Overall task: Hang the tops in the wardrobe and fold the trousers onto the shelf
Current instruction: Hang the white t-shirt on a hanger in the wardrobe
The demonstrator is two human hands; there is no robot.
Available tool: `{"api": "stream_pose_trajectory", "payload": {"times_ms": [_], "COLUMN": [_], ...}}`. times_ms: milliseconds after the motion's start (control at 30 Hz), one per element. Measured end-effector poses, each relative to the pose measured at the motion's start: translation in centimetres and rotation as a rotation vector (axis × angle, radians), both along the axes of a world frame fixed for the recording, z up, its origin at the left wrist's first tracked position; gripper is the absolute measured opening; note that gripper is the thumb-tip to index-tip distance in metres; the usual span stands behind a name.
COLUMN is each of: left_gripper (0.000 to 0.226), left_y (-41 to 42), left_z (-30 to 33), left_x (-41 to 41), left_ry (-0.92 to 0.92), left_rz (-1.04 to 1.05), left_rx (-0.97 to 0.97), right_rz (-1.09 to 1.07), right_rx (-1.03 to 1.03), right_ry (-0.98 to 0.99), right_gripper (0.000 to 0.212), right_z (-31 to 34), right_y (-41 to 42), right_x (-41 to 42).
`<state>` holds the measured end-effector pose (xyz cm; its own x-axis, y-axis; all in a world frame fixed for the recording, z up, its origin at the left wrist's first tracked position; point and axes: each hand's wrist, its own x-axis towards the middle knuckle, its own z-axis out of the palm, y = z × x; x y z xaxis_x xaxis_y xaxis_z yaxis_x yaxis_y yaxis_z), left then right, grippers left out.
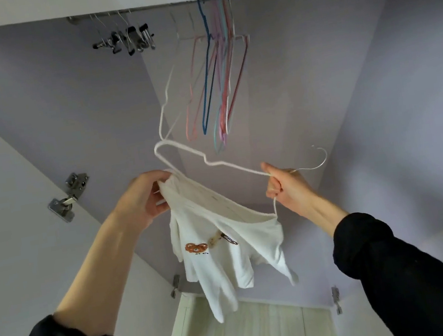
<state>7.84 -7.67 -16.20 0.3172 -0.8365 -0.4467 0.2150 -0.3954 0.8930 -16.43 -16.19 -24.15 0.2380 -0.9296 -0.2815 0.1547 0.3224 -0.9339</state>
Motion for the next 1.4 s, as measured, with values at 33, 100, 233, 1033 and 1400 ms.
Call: {"api": "stream_pose_trajectory", "payload": {"times_ms": [33,100,233,1033,1400], "left_gripper": [0.018,0.017,0.018,0.022,0.019], "left_y": [-0.1,-0.3,-0.8,-0.5,-1.4], "left_z": [0.0,0.1,1.9,-1.2,-5.4], "left_x": [-0.5,-1.7,-2.6,-1.3,-2.4], "left_ry": [0.067,0.119,0.13,-0.948,-1.198], "left_rz": [-0.027,-0.095,-0.082,-0.628,-0.64], "left_rx": [-0.014,-0.05,-0.113,0.09,-0.247], "right_rz": [-0.01,-0.031,-0.068,0.172,0.249], "right_rx": [0.072,0.138,0.153,-0.37,-0.403], "right_ry": [-0.158,-0.401,-0.393,0.915,0.821], "right_gripper": [0.063,0.064,0.066,0.052,0.055], "right_z": [0.4,0.6,-1.6,3.8,7.0], "right_y": [-0.1,0.0,1.6,0.5,0.4], "right_x": [0.5,1.8,3.3,3.3,1.9]}}
